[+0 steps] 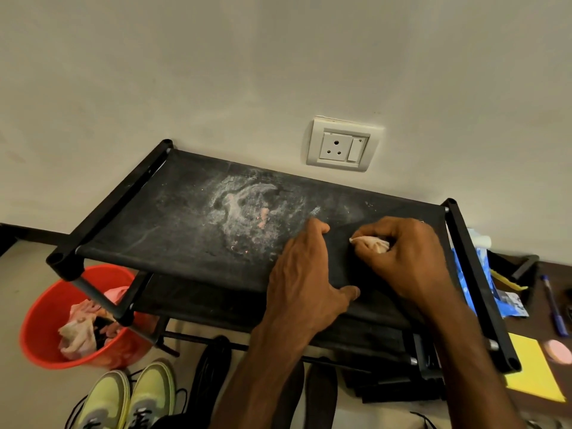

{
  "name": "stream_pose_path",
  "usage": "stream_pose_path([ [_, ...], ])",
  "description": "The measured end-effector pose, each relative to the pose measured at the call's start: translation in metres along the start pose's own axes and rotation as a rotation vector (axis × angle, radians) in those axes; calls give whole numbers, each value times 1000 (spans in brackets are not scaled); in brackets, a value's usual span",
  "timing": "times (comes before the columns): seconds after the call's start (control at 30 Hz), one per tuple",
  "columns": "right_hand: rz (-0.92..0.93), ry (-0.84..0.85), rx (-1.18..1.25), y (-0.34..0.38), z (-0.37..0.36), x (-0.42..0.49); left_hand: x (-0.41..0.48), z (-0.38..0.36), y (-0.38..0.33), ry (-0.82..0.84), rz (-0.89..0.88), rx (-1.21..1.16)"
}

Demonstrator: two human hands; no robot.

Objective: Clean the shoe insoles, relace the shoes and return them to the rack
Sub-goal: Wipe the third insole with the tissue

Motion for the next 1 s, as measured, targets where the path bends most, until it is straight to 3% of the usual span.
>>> stream_pose_path([
  [0.1,-104,-89,-109,-14,8,2,-1,1,0,-3,-7,6],
  [0.27,-31,43,24,-3,-1,1,-1,0,0,4,-2,-3],
  [0.37,-129,-79,-77,-15,9,0,-1,1,-1,-4,-13,5],
  [0.5,-23,53,36,-2,-2,0,-1,0,1,5,2,5],
  [0.63,-122,-63,-76,-13,7,-1,0,0,0,9,4,6],
  [0.8,-10,87,77,4,-4,-4,1,-1,1,15,16,3],
  [0.9,-102,-42,-25,-10,6,-3,0,-1,0,17,12,11],
  [1.0,-13,-34,29,3,1,-3,0,0,1,19,12,9],
])
Point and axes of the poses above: each hand's wrist, its own x-axis towards the middle knuckle, its own z-axis out of the back of the hand, y = z × x, the point moved 8 cm from there along x, towards the middle knuckle, and after that the axes turned 15 degrees about -x, right-handed, at the moved point
